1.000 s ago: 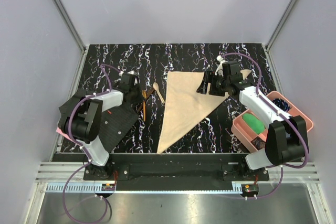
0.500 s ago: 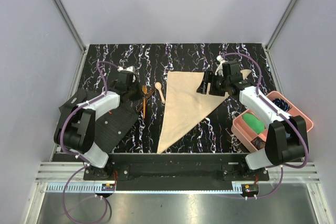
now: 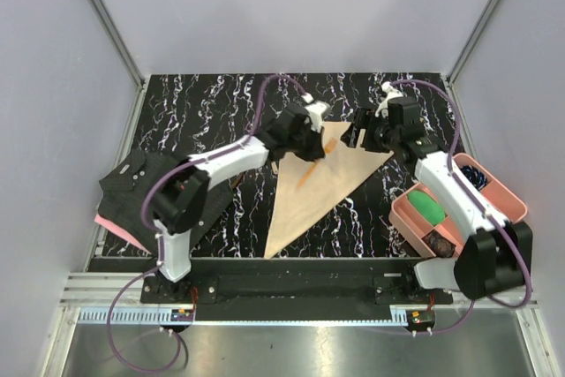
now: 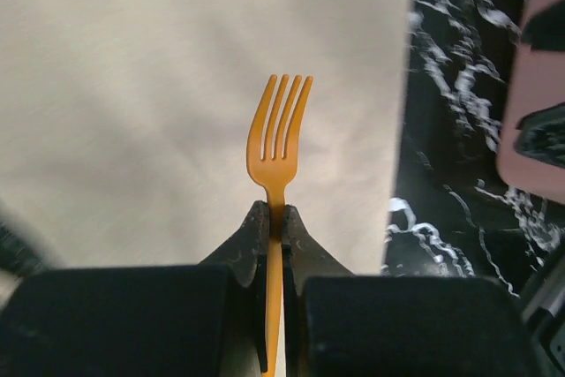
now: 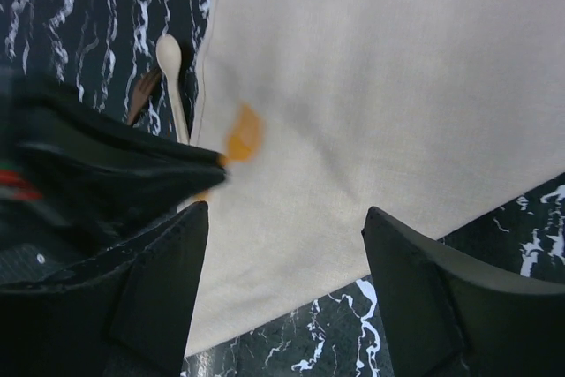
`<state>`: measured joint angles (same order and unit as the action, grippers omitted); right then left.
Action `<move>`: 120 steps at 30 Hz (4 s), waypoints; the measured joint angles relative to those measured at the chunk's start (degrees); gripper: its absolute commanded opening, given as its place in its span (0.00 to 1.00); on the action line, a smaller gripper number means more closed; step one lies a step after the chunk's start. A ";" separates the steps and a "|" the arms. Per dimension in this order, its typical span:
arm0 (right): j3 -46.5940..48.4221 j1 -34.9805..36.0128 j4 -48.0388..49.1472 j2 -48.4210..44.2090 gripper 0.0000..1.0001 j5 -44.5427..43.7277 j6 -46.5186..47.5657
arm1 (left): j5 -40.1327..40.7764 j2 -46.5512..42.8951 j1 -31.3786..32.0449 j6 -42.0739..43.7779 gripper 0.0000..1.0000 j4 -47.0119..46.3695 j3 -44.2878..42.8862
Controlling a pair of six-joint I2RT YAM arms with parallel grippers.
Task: Fold the napkin, place the utensils inside, and roll it up
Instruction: Place the utensil onto the napkin, then grab a utensil with the left arm, then place the utensil onto the napkin
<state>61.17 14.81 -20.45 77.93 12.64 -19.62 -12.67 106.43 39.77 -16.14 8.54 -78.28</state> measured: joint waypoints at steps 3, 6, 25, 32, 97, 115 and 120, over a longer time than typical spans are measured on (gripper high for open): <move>0.04 -0.24 0.02 -5.66 0.85 -4.31 -0.63 | -4.48 7.80 3.10 2.91 0.00 0.07 -6.25; 0.02 -0.39 0.09 -11.30 0.87 -7.80 -0.76 | -6.95 13.88 4.50 5.66 0.00 1.16 -10.21; -0.76 -0.59 0.68 -15.52 0.88 -11.58 -0.76 | -6.08 25.77 5.46 11.19 0.00 6.91 -24.09; -1.09 -0.61 0.68 -14.43 0.88 -11.17 -0.79 | -3.43 27.39 5.44 9.90 0.43 6.97 -25.22; -3.13 -0.61 1.81 -11.56 0.89 -8.44 -0.79 | 14.99 -11.37 -12.61 5.90 0.00 14.67 16.68; -3.37 -0.61 2.14 -13.66 0.89 -7.28 -1.22 | 4.50 0.87 2.34 0.33 0.00 9.84 2.03; -3.37 -0.61 2.16 -14.16 0.89 -7.13 -1.25 | 2.25 5.73 5.73 -0.59 0.00 7.85 -2.05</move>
<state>57.80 14.20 -18.28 63.77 5.52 -20.86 -10.41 112.16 45.50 -16.73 16.38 -80.34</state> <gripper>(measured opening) 0.889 0.024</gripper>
